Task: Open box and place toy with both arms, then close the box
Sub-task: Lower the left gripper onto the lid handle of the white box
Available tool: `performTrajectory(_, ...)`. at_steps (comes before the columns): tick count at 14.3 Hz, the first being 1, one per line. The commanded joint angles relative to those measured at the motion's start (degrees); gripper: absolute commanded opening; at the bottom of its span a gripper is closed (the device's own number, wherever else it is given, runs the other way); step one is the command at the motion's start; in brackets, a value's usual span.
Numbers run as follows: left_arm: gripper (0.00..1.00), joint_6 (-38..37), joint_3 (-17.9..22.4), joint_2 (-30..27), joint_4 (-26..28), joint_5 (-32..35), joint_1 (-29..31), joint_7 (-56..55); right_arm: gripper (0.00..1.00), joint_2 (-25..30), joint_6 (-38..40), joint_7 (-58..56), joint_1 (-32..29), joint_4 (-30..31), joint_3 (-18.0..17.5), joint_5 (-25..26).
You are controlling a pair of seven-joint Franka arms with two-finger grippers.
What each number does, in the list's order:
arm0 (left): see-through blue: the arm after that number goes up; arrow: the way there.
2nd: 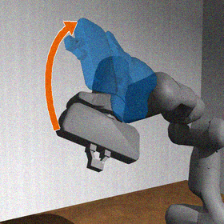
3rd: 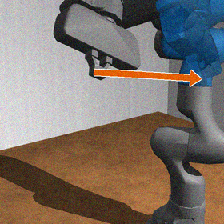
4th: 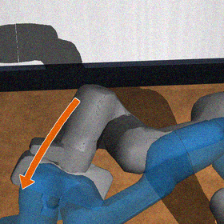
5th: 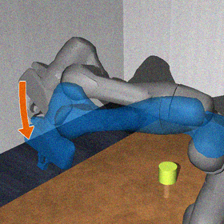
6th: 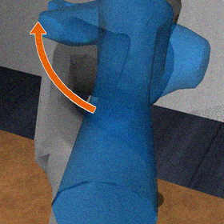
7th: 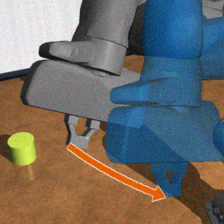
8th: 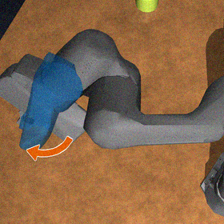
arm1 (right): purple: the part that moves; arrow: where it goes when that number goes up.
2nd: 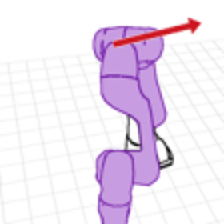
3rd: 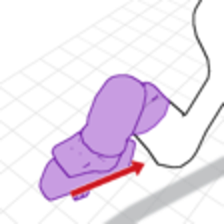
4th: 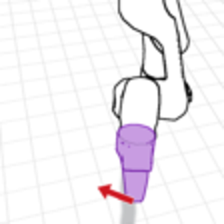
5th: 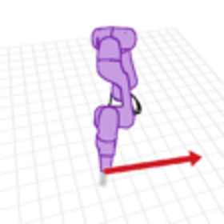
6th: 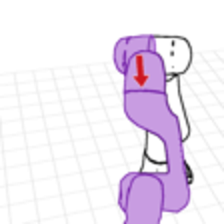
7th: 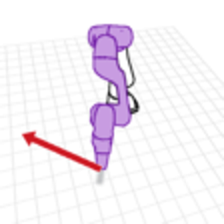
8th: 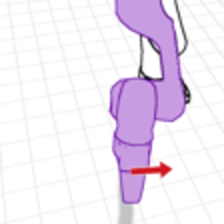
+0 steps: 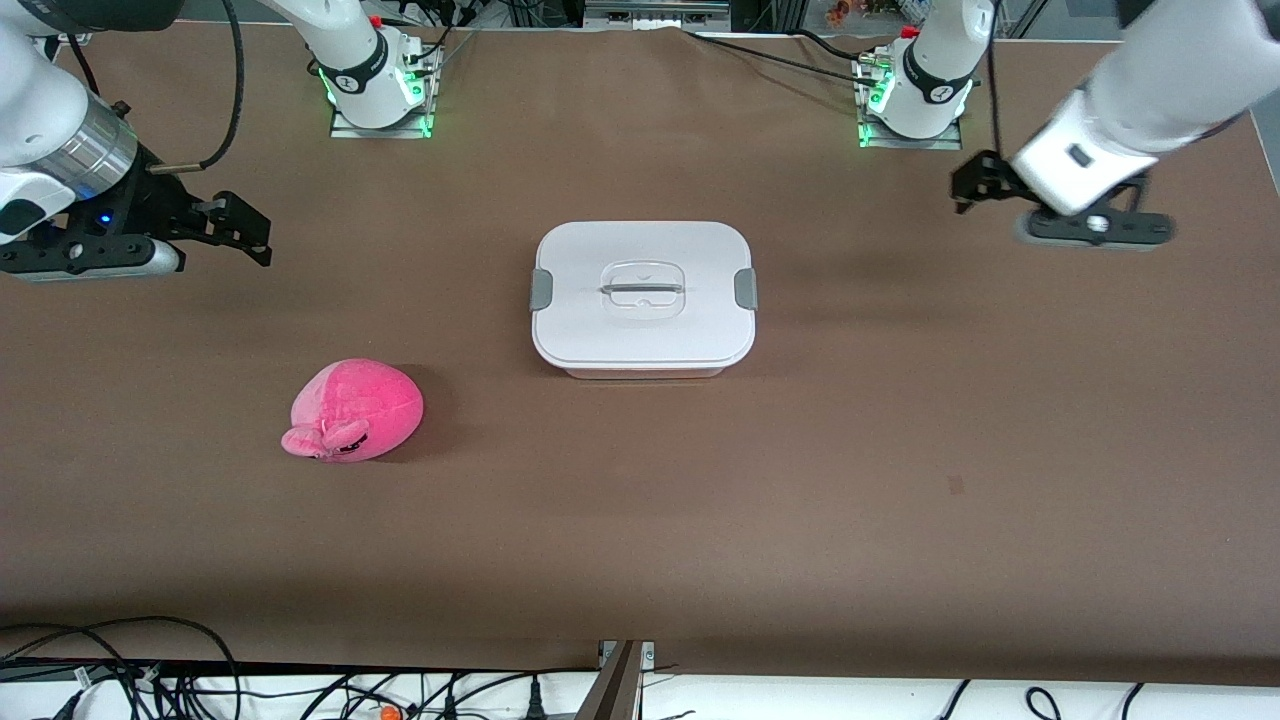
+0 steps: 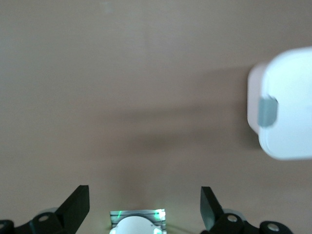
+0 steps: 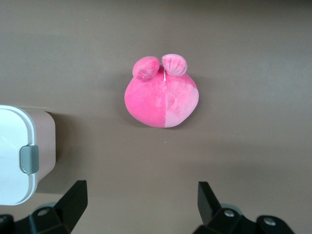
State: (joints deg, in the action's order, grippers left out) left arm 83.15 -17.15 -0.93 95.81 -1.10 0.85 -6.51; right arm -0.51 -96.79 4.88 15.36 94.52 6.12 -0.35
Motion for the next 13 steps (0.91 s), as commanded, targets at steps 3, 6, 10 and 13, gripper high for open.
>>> performTrajectory(3, 1.00, -1.6, -7.8, 10.4, -7.6, -1.8, -0.8, 11.4, 1.00, -0.3, 1.3, 0.4, 0.4, -1.4, -0.6, 0.5)
performTrajectory(6, 1.00, -0.9, -9.7, 21.0, -16.2, -4.1, -5.1, 20.5, 1.00, -0.2, 1.7, 0.4, 0.5, -1.4, -0.6, 0.5)
performTrajectory(10, 1.00, 6.3, -9.6, 25.9, -17.8, -3.2, -13.0, 26.4, 1.00, -0.2, 1.7, 0.4, 0.5, -1.4, -0.7, 0.6)
performTrajectory(13, 1.00, 15.0, -9.6, 30.3, -17.6, -0.7, -16.1, 31.4, 1.00, -0.1, 1.8, 0.4, 0.4, -1.4, -1.6, 0.8)
